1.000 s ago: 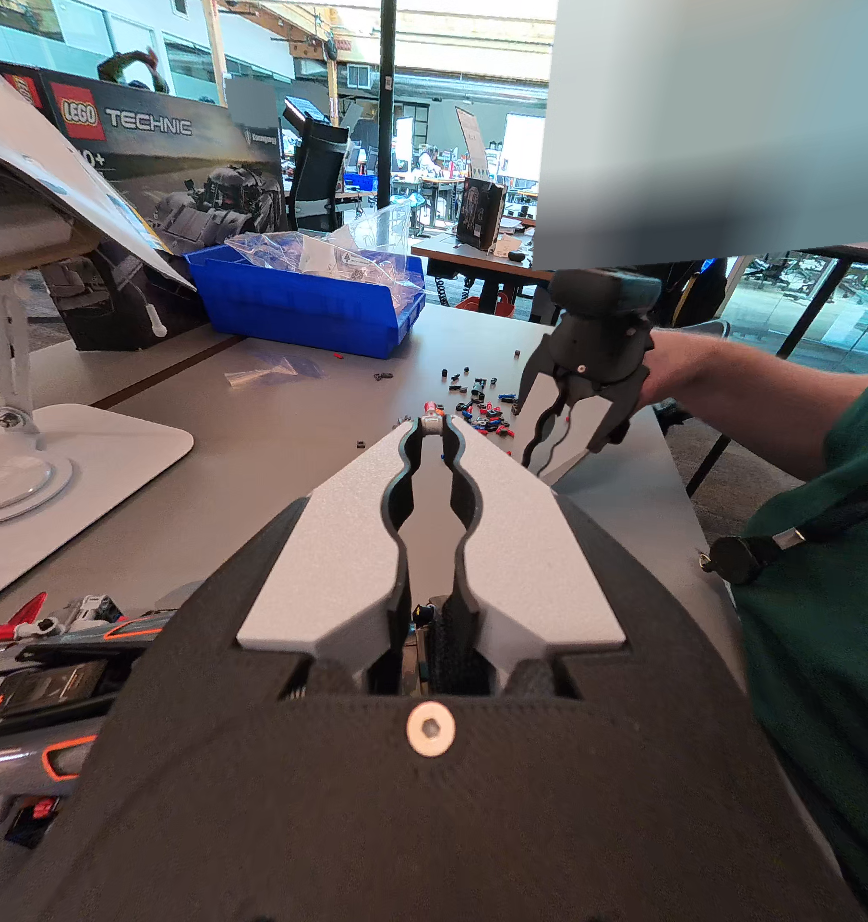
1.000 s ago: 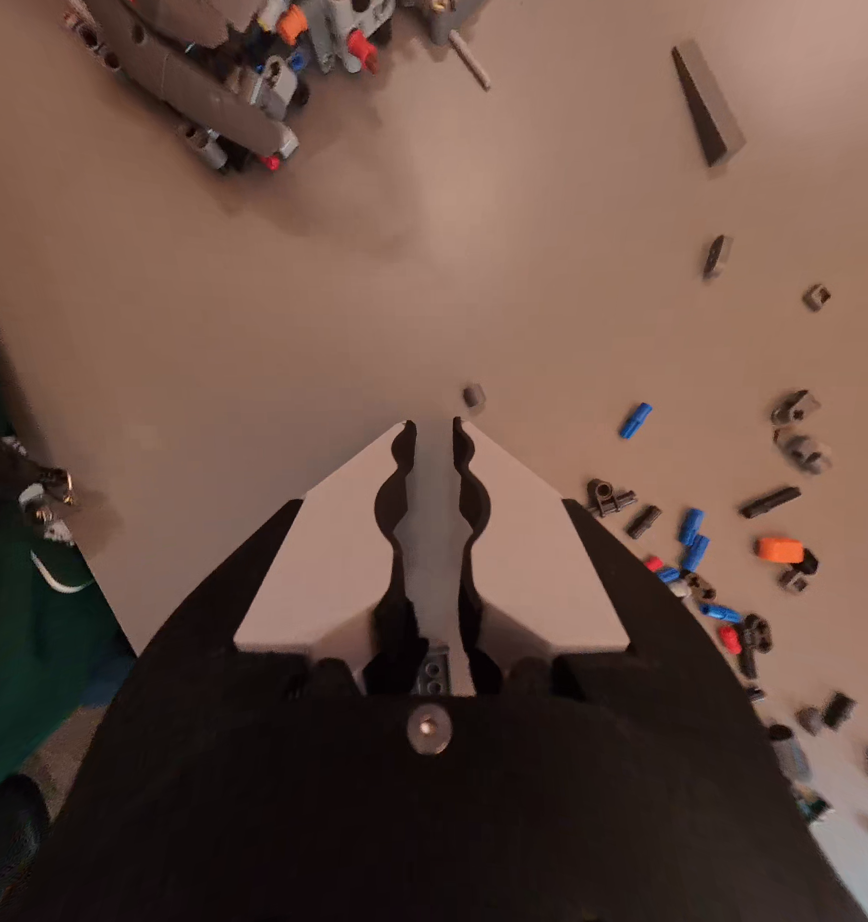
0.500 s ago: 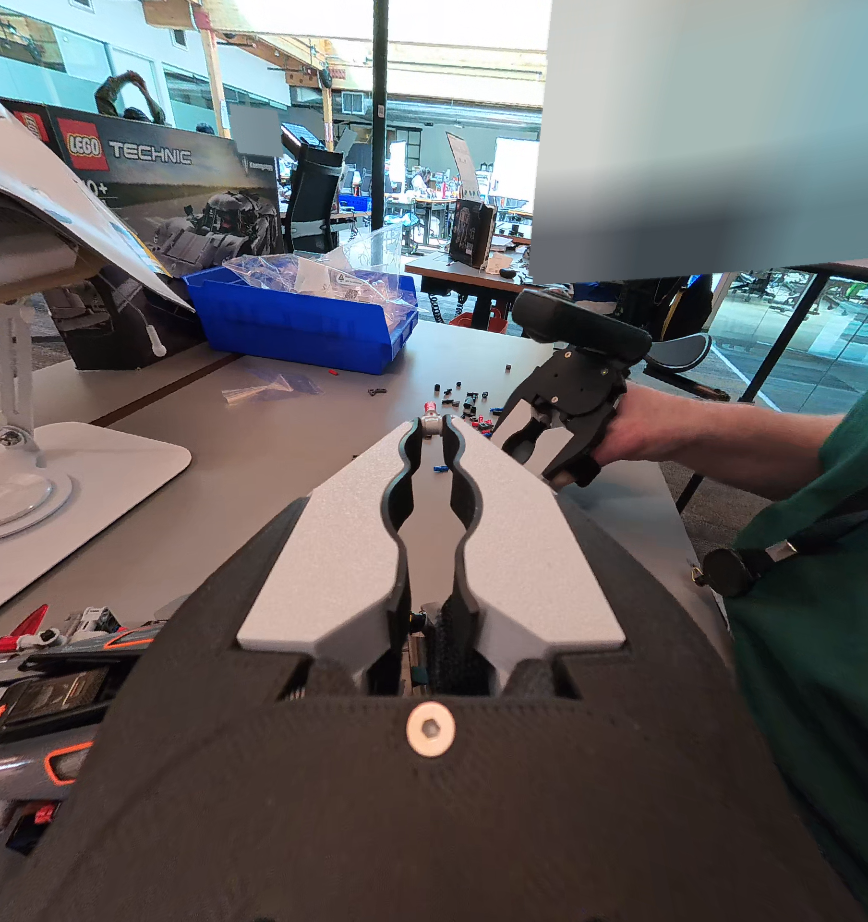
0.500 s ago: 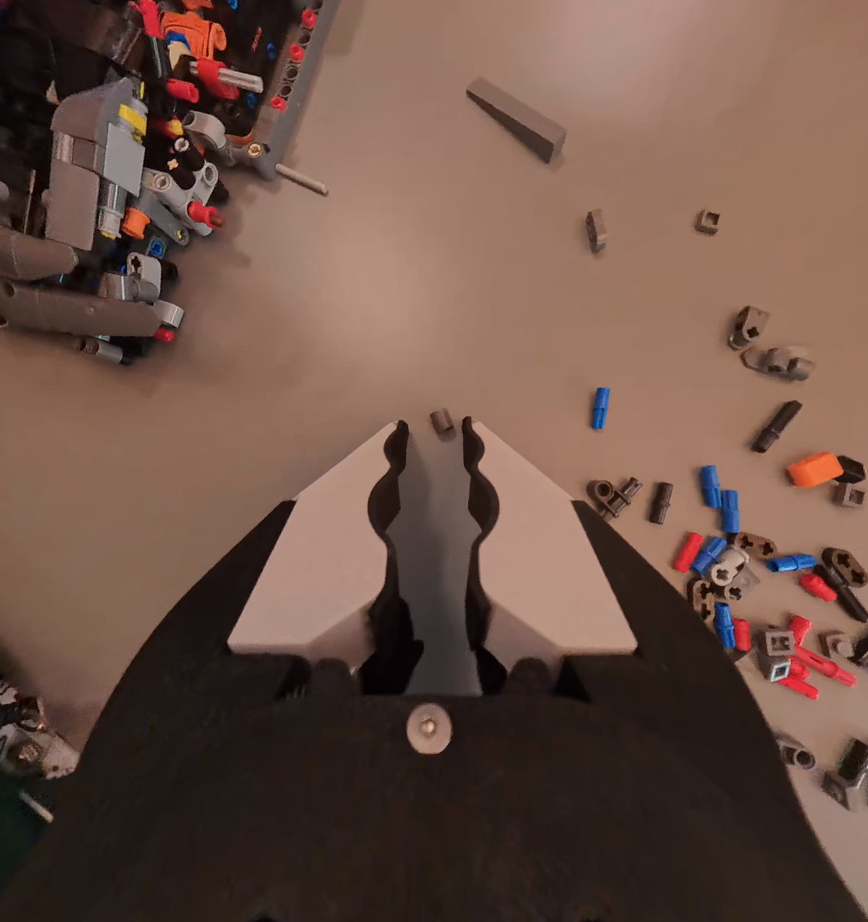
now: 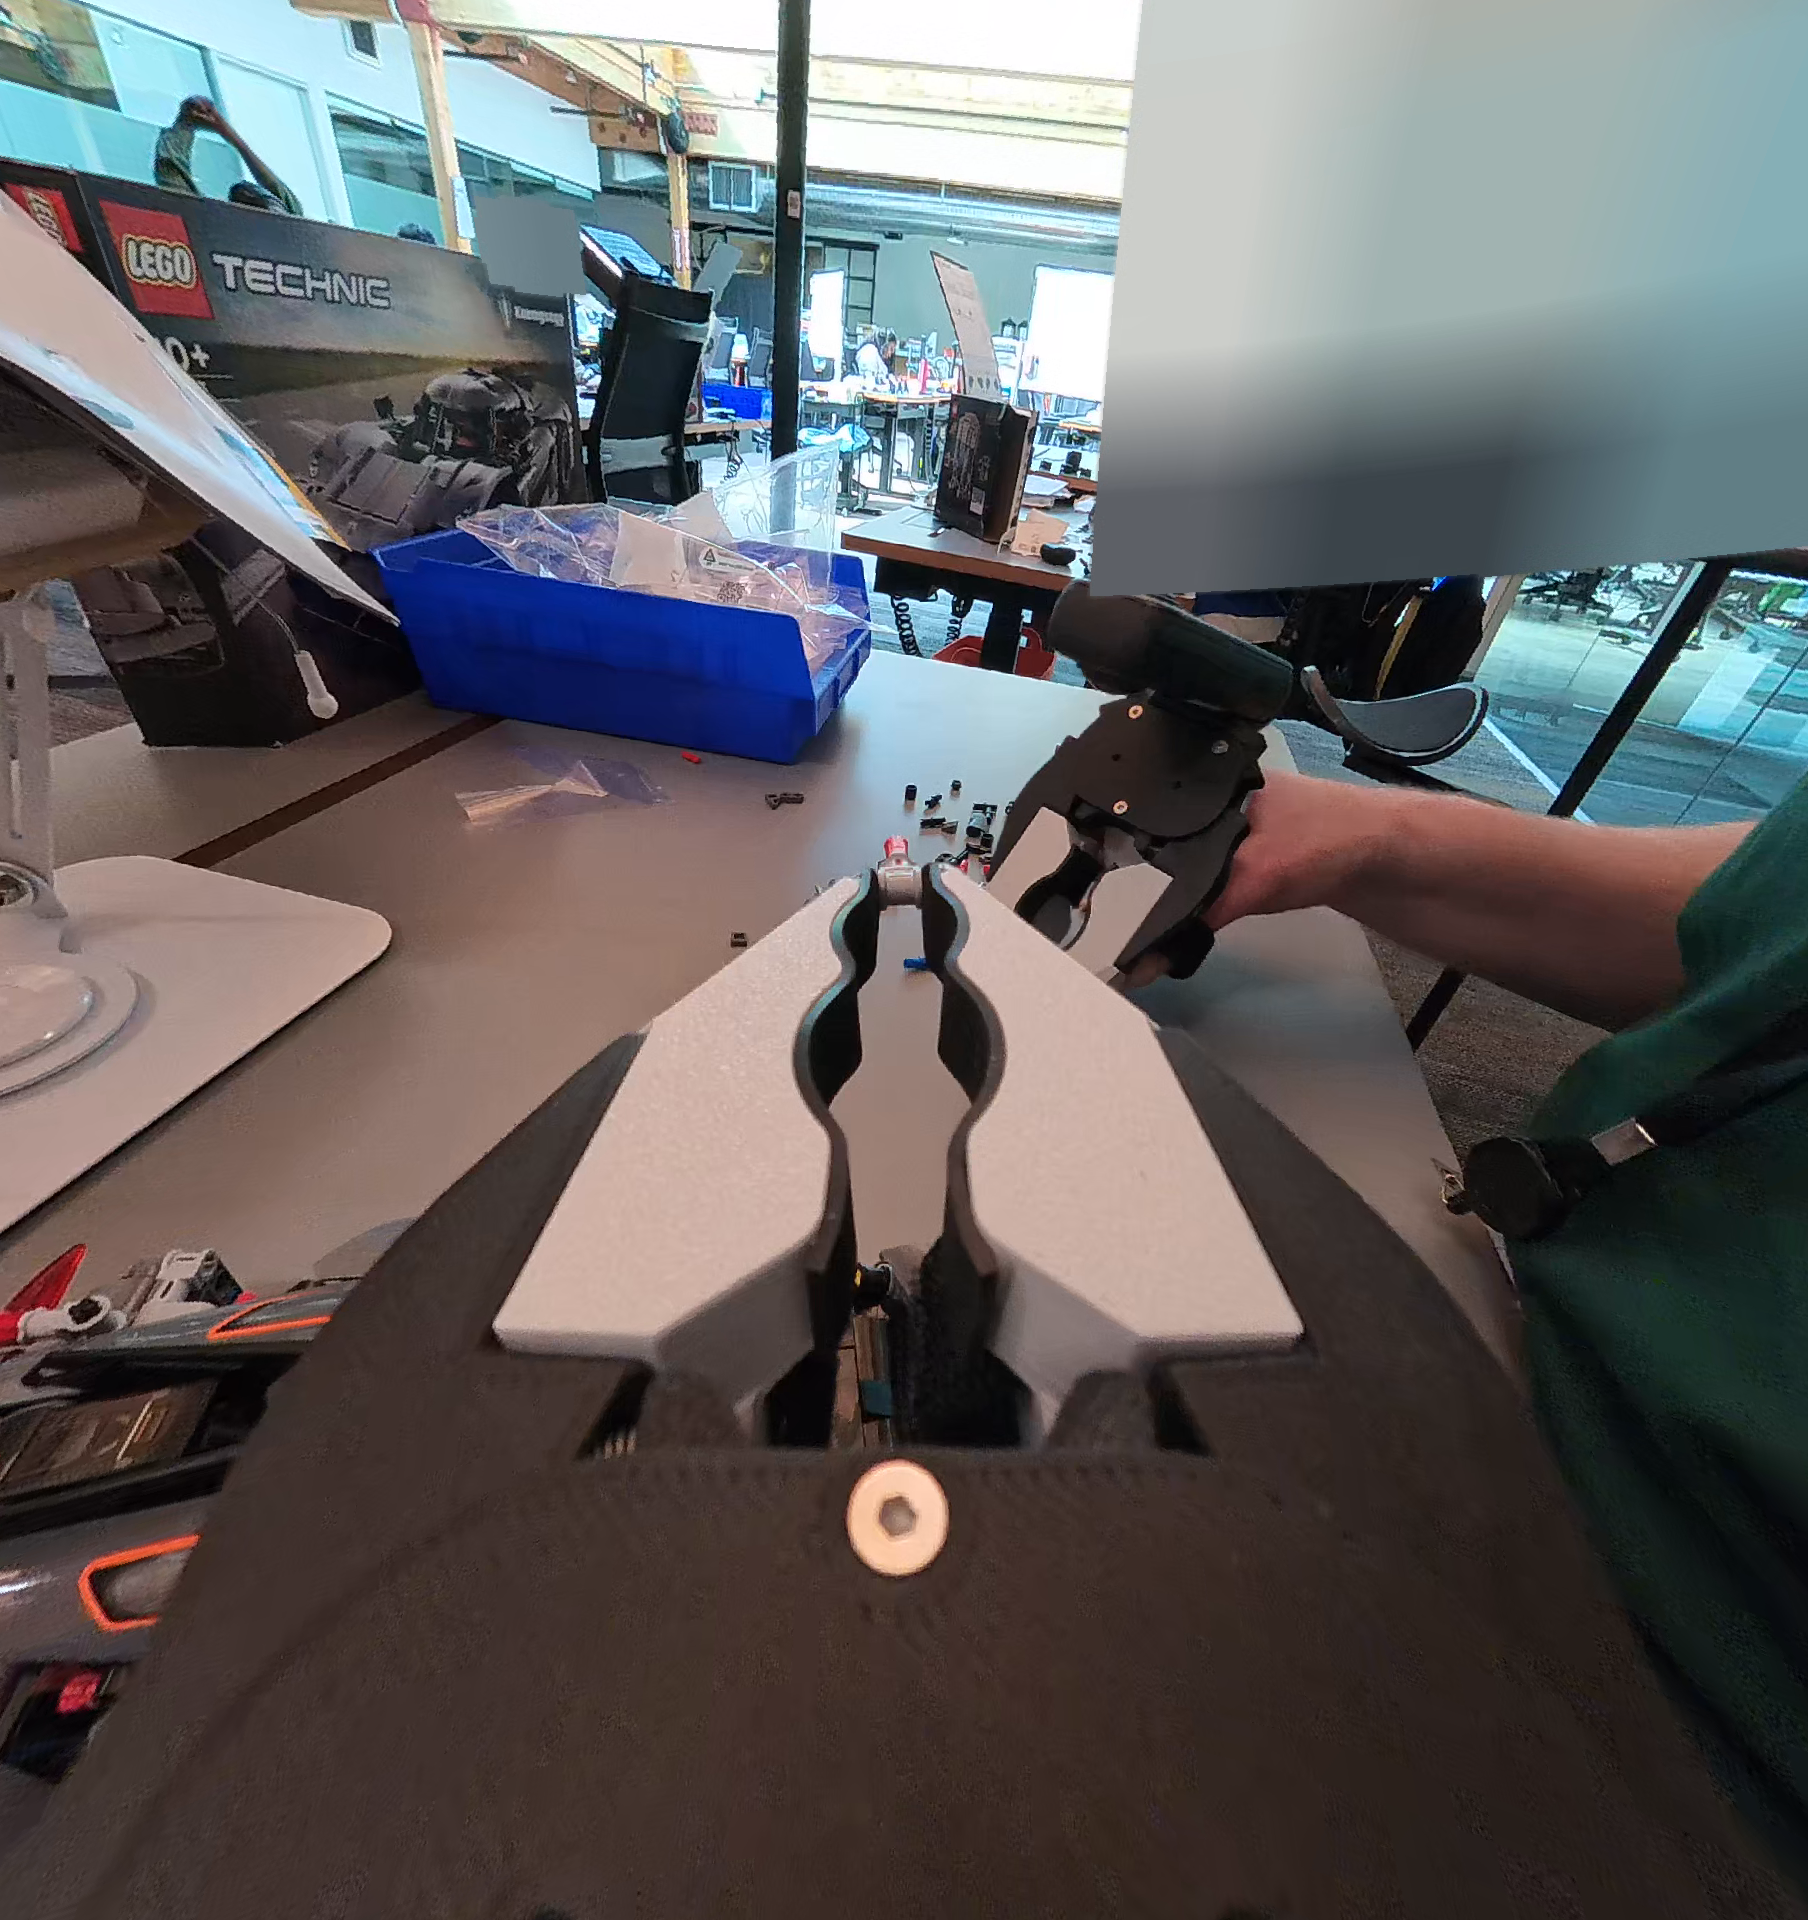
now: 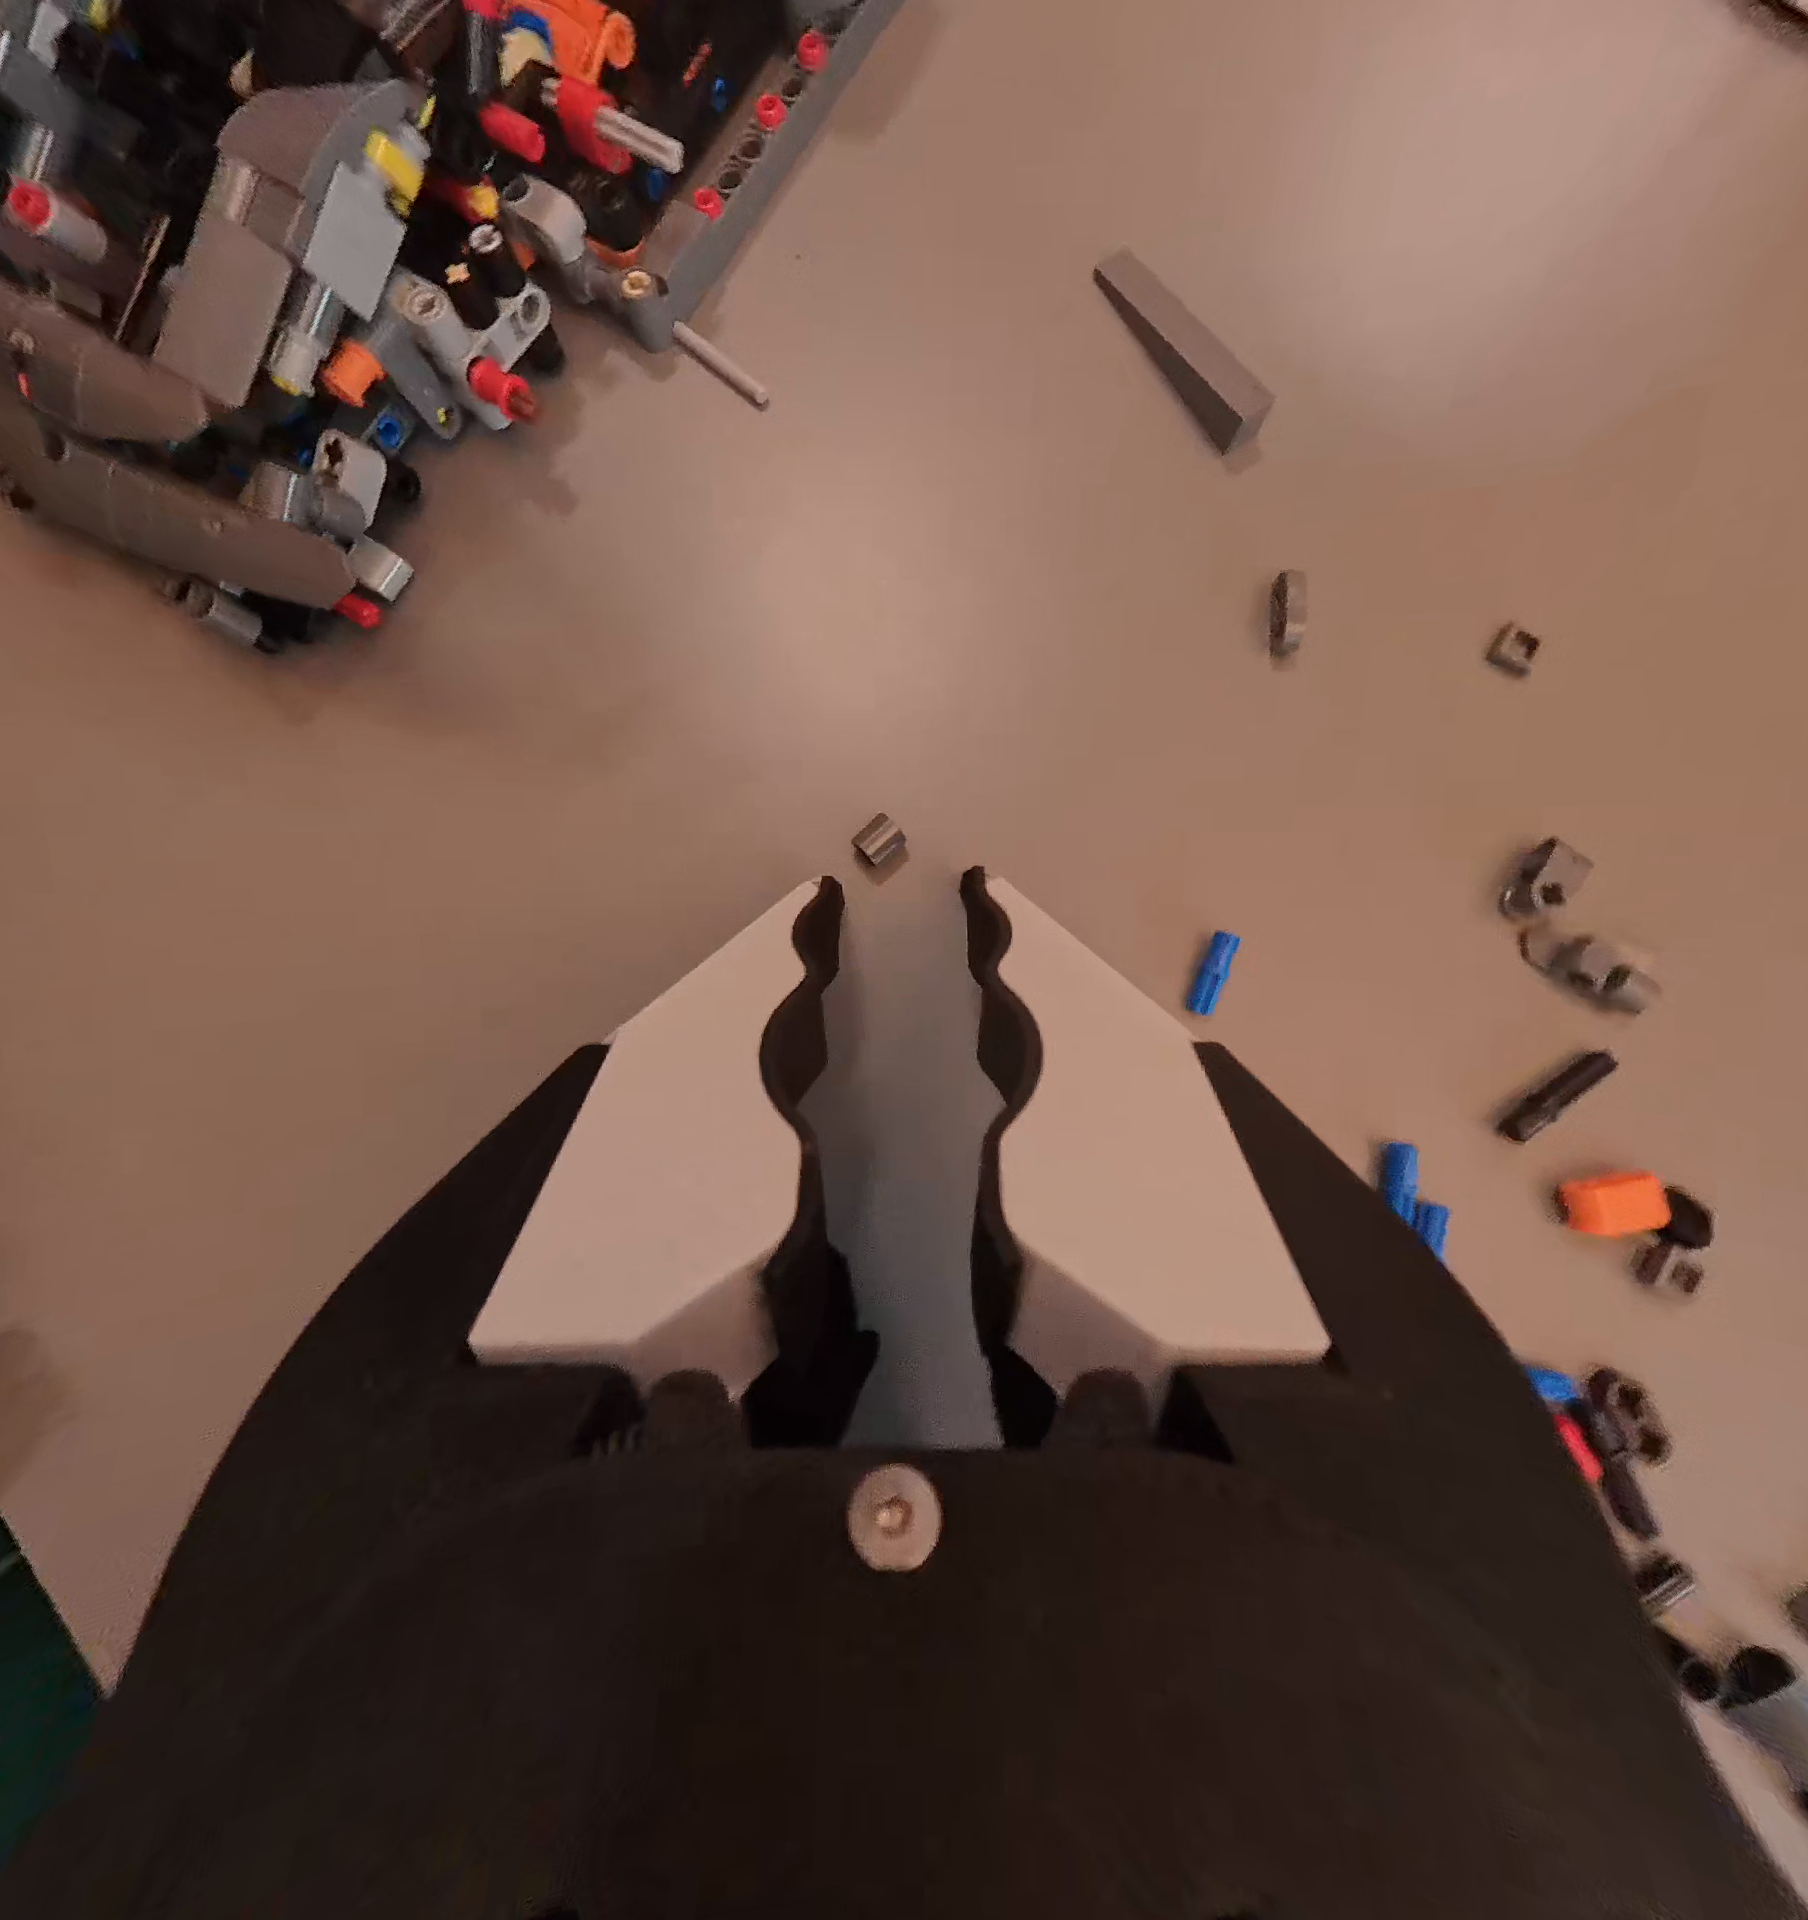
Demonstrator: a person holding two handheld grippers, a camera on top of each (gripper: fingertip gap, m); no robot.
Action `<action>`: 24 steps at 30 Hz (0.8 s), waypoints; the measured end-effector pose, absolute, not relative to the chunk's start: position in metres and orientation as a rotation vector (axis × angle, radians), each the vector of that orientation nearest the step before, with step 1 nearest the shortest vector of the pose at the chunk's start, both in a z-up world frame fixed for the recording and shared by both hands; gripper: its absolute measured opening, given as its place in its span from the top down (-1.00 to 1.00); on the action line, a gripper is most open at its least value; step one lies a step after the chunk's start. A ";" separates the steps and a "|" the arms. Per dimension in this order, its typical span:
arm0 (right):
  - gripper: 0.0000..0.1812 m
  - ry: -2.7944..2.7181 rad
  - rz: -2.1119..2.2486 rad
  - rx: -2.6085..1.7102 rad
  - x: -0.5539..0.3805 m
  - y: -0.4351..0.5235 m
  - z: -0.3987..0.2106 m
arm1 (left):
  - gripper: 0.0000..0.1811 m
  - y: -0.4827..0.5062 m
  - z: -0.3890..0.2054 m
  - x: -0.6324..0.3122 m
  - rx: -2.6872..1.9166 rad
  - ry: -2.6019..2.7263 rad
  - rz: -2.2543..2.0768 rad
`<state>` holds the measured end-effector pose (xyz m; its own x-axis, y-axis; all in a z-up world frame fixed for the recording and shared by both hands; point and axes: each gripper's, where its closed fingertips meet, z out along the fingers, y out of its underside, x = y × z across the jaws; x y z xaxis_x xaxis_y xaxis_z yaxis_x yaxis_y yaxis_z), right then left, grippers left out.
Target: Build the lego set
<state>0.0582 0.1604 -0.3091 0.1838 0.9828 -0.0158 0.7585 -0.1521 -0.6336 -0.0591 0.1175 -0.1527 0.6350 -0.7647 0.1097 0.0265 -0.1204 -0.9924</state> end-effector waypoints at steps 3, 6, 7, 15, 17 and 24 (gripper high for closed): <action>0.81 -1.696 0.636 -1.938 0.054 0.159 -0.309 | 0.94 0.118 -0.154 -0.059 -1.562 0.632 -0.759; 0.82 -1.687 0.641 -1.970 0.053 0.160 -0.309 | 0.94 0.119 -0.155 -0.061 -1.566 0.628 -0.756; 0.80 -1.676 0.650 -1.990 0.052 0.158 -0.309 | 0.94 0.120 -0.155 -0.062 -1.567 0.625 -0.756; 0.81 -1.452 0.619 -2.117 0.039 0.147 -0.308 | 0.94 0.120 -0.156 -0.059 -1.568 0.636 -0.764; 0.84 -1.414 0.577 -2.120 0.038 0.149 -0.309 | 0.94 0.119 -0.155 -0.058 -1.567 0.638 -0.762; 0.81 -1.496 0.545 -2.006 0.041 0.134 -0.307 | 0.94 0.117 -0.152 -0.059 -1.554 0.637 -0.762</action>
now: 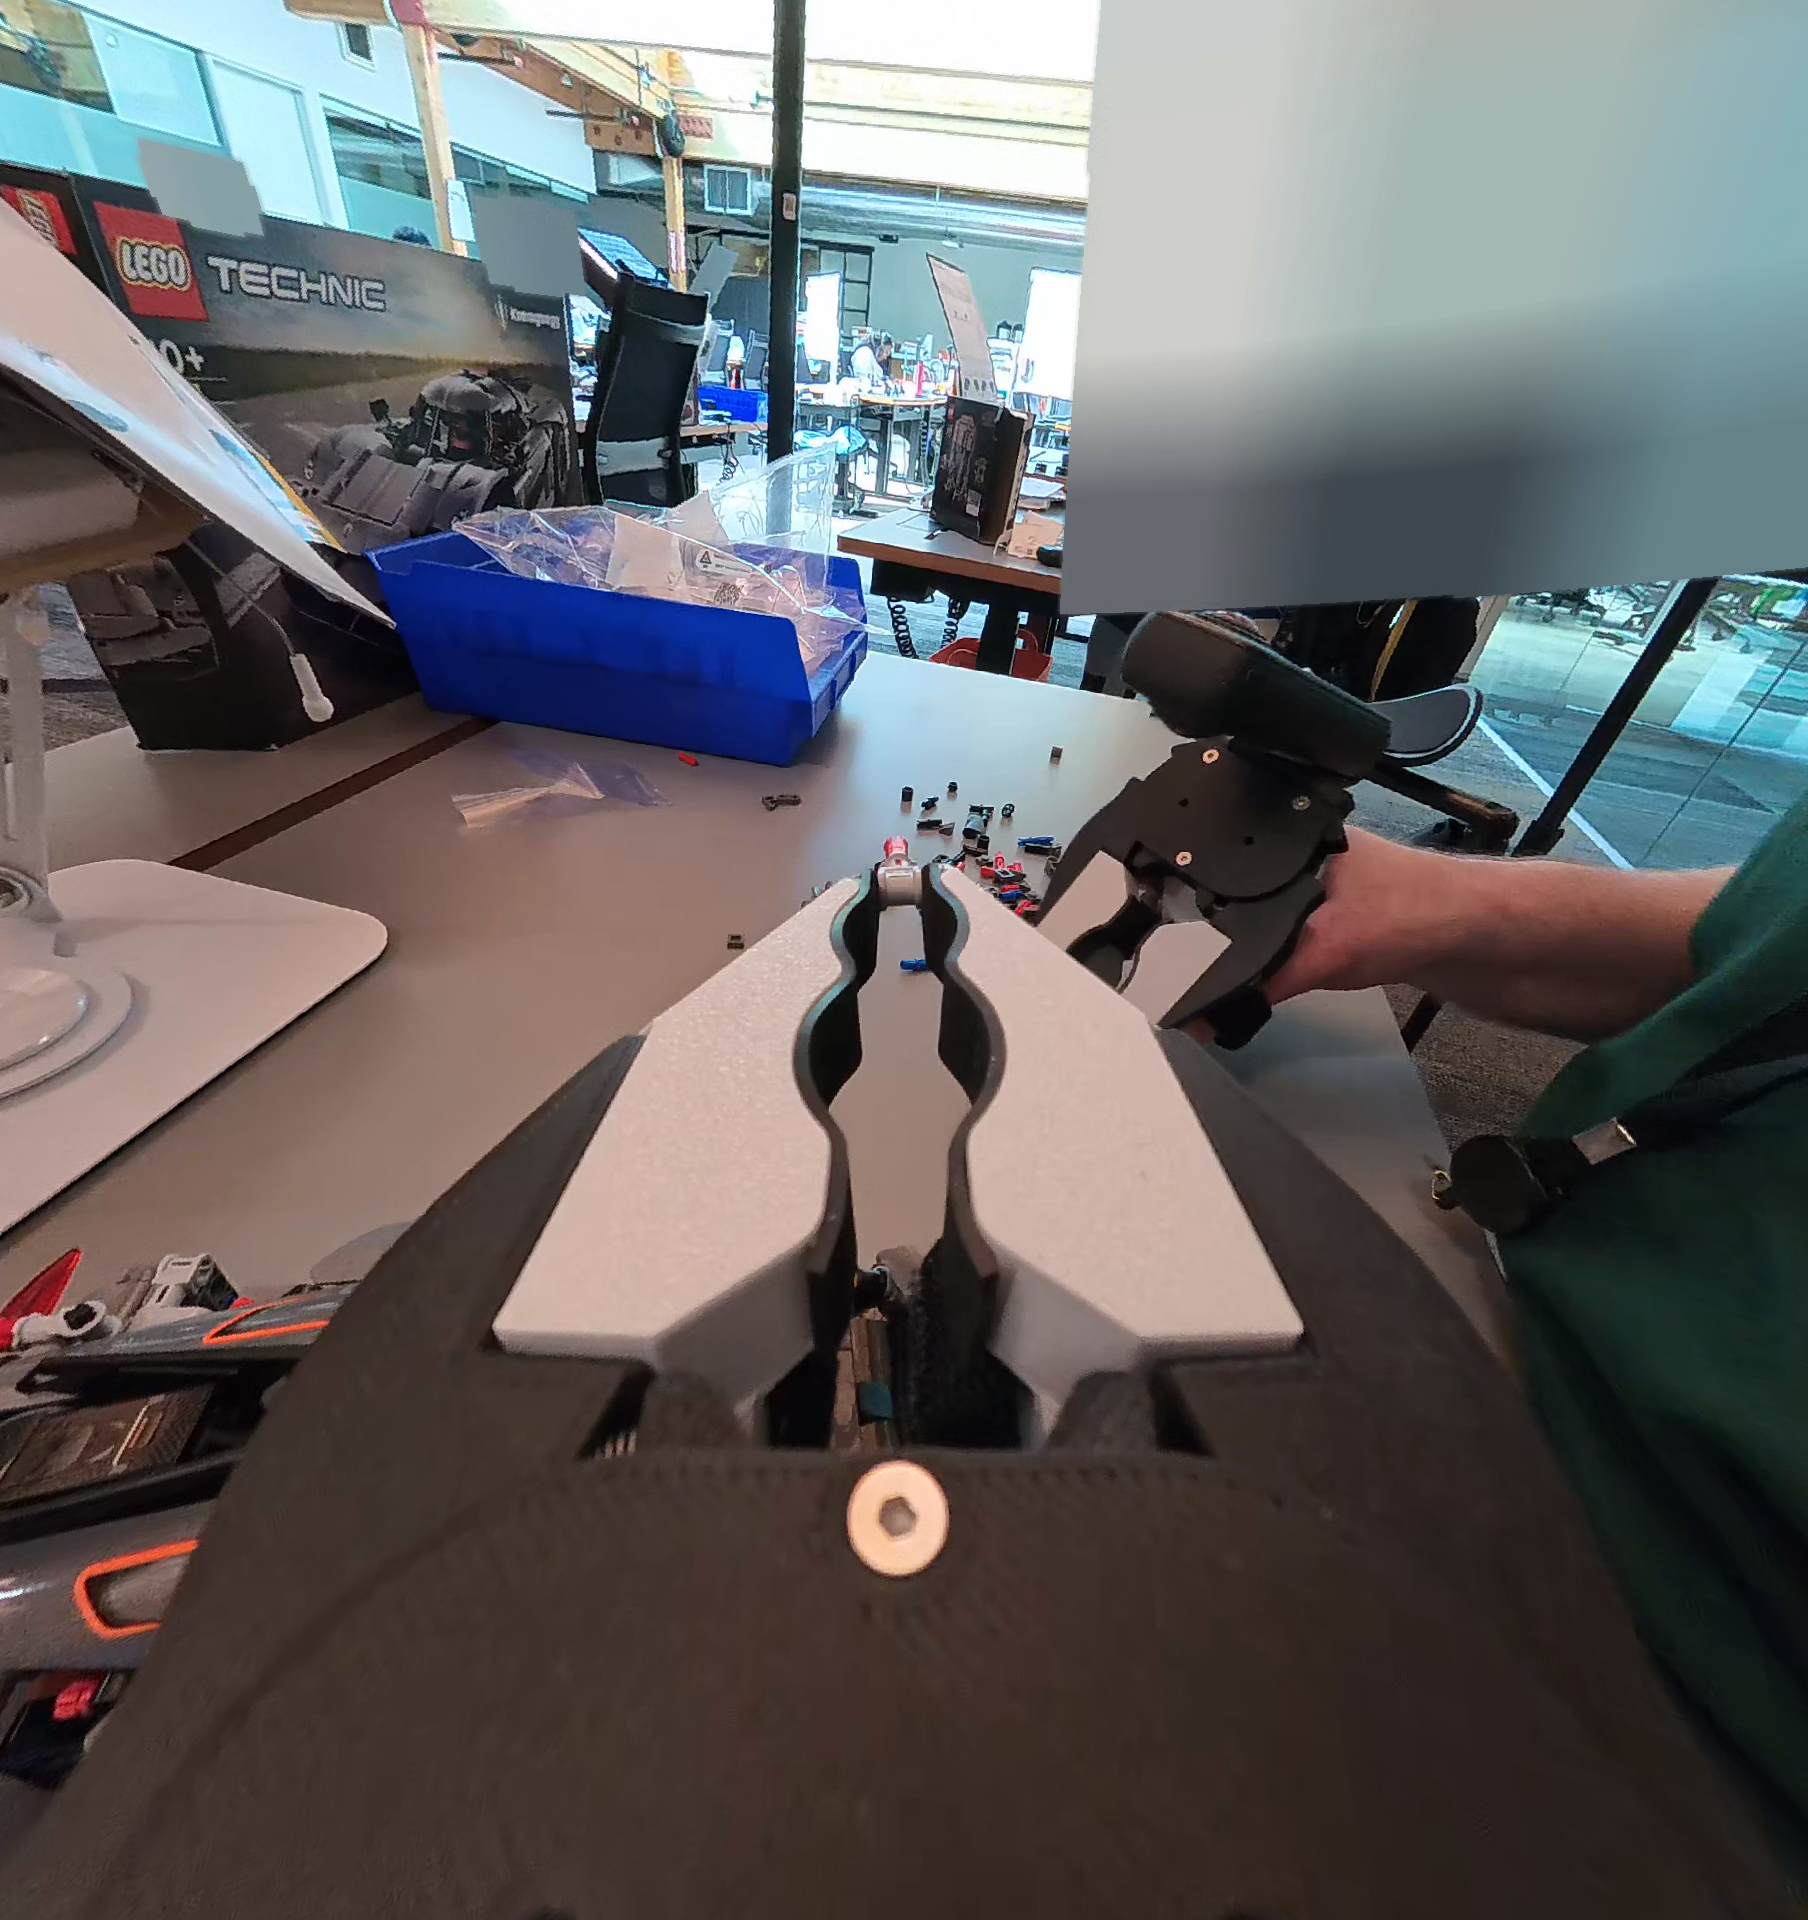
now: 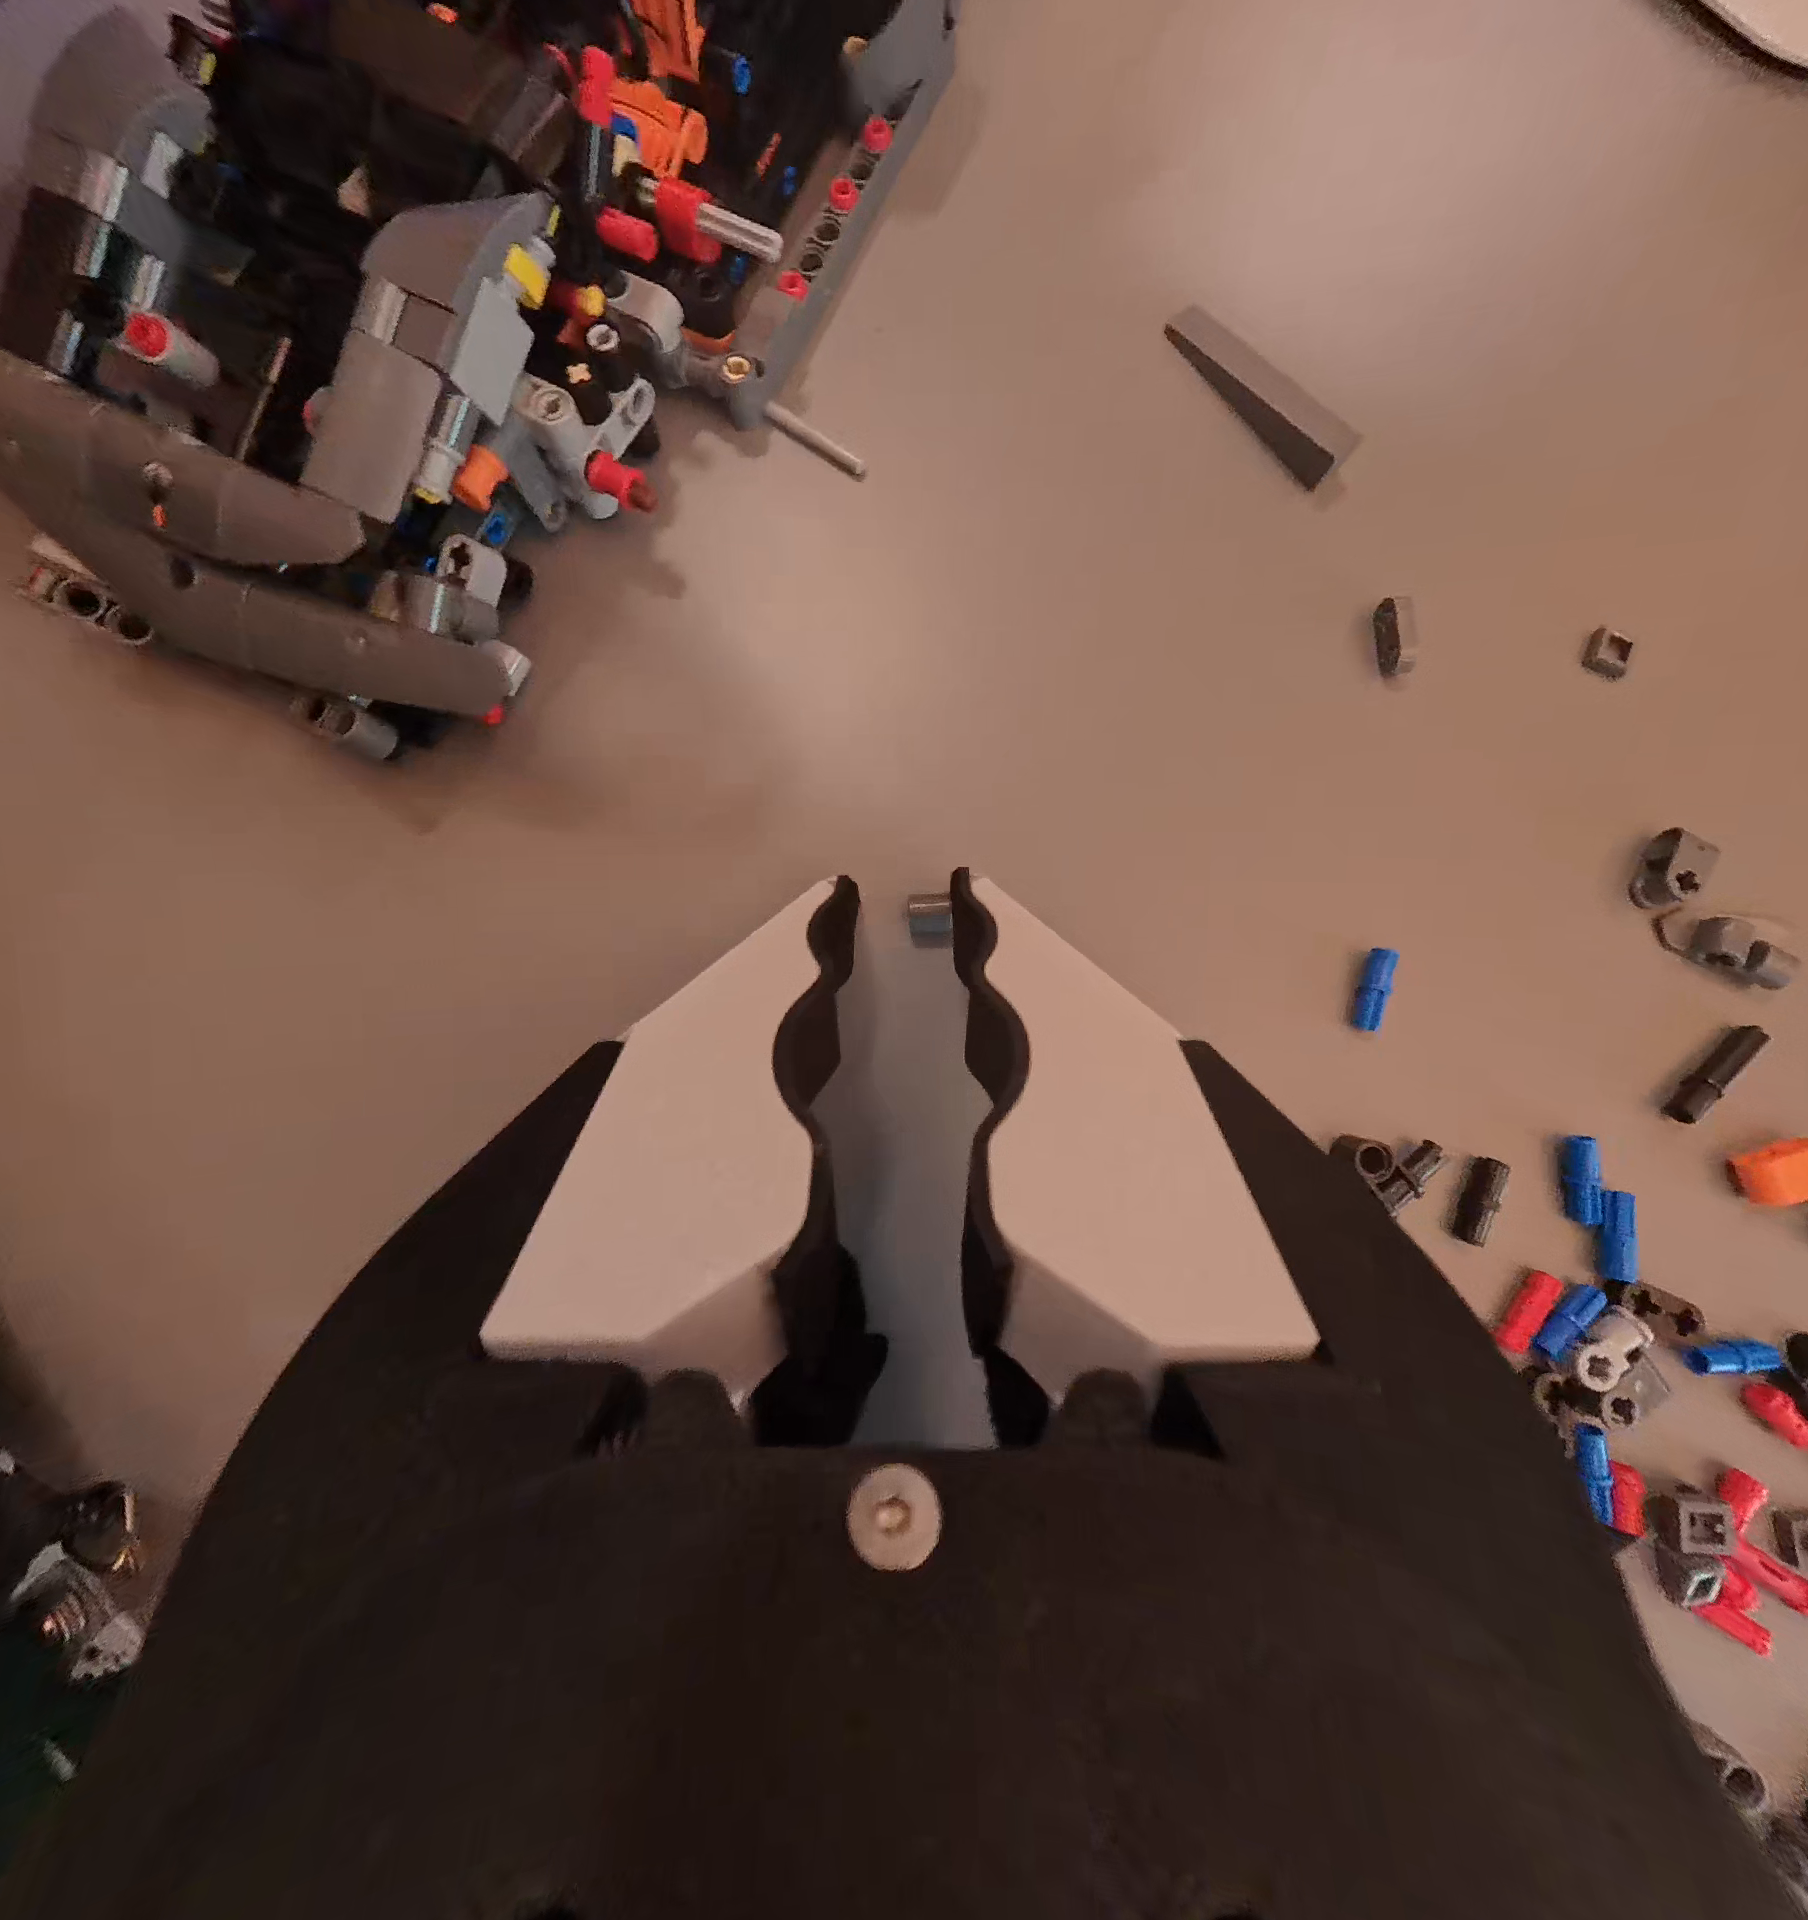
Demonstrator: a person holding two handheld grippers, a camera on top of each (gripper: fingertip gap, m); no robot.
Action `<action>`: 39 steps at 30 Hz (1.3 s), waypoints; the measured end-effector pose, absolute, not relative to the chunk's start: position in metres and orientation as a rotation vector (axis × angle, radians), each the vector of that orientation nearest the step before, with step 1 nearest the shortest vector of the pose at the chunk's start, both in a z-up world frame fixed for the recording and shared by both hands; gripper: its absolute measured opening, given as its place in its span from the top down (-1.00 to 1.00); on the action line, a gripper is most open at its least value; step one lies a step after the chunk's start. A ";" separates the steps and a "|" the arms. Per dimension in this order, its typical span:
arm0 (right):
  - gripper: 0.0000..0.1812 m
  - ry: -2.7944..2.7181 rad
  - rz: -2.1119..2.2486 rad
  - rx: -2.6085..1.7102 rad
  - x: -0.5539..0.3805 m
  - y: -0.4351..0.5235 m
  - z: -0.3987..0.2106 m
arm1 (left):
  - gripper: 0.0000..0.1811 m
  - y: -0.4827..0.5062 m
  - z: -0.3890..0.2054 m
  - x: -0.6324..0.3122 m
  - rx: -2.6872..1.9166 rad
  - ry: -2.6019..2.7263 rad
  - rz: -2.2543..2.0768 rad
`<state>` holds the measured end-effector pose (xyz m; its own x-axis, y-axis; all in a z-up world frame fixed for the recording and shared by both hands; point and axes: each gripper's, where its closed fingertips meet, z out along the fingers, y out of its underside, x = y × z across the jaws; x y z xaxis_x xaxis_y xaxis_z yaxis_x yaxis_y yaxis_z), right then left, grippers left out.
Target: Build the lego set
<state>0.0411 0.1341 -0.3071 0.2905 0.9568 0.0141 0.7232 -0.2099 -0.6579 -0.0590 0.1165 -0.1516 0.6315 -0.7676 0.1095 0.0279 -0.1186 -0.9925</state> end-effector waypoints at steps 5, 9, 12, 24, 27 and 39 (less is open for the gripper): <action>0.79 -1.521 0.560 -2.001 0.045 0.137 -0.307 | 0.94 0.116 -0.152 -0.058 -1.558 0.641 -0.756; 0.84 -1.575 0.566 -1.973 0.046 0.133 -0.308 | 0.94 0.118 -0.153 -0.061 -1.559 0.630 -0.755; 0.85 -1.555 0.570 -1.993 0.049 0.132 -0.309 | 0.94 0.118 -0.155 -0.060 -1.566 0.632 -0.756; 0.83 -1.520 0.609 -2.026 0.062 0.117 -0.305 | 0.94 0.118 -0.156 -0.058 -1.569 0.640 -0.757; 0.76 -1.561 0.654 -1.994 0.060 0.116 -0.307 | 0.94 0.118 -0.156 -0.058 -1.569 0.642 -0.752; 0.80 -1.653 0.649 -1.884 0.049 0.107 -0.308 | 0.94 0.119 -0.156 -0.060 -1.573 0.637 -0.743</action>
